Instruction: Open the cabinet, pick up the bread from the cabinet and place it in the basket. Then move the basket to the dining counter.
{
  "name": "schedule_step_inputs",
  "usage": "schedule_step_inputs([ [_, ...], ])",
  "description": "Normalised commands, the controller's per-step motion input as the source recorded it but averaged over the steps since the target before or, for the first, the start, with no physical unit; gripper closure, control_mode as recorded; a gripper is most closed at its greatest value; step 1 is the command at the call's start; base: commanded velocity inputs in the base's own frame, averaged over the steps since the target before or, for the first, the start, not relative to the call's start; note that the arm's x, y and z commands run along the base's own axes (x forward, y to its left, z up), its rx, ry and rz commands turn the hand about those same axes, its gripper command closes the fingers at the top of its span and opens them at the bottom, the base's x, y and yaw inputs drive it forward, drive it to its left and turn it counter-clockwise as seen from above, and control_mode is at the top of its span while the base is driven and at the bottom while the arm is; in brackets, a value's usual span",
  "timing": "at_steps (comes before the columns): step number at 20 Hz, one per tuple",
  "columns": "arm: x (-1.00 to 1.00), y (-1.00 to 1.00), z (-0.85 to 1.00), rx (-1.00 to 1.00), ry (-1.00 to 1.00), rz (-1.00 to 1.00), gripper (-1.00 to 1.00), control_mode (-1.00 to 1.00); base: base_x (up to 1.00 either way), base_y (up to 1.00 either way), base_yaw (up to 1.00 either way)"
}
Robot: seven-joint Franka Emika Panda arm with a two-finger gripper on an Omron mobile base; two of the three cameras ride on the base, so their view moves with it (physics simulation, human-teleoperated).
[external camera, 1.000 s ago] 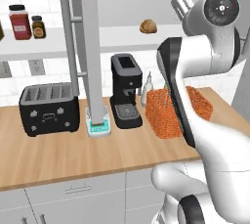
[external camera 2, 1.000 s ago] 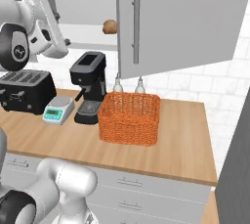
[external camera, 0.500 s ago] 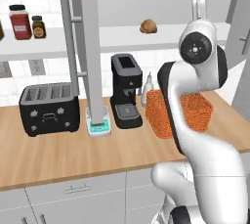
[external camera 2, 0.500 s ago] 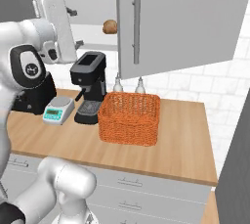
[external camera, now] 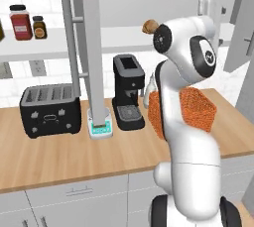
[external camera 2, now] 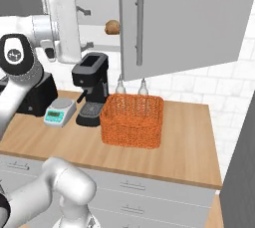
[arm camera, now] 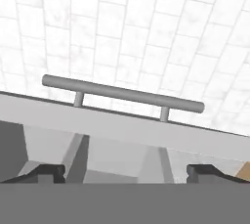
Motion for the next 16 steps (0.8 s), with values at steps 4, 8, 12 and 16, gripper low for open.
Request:
schedule_step_inputs([
  [4, 0.24, -0.39, -0.13, 0.17, -0.12, -0.45, -1.00, -1.00, 0.00, 0.00, 0.00],
  [8, 0.44, -0.08, -0.79, 0.18, -0.23, -0.36, -1.00, -1.00, 0.00, 0.00, 0.00],
  [12, 0.35, 0.16, -0.95, 0.19, -0.25, -0.32, -1.00, -1.00, 0.00, 0.00, 0.00],
  [16, 0.52, 0.19, -0.84, 0.16, -0.32, -0.26, -1.00, -1.00, 0.00, 0.00, 0.00],
])
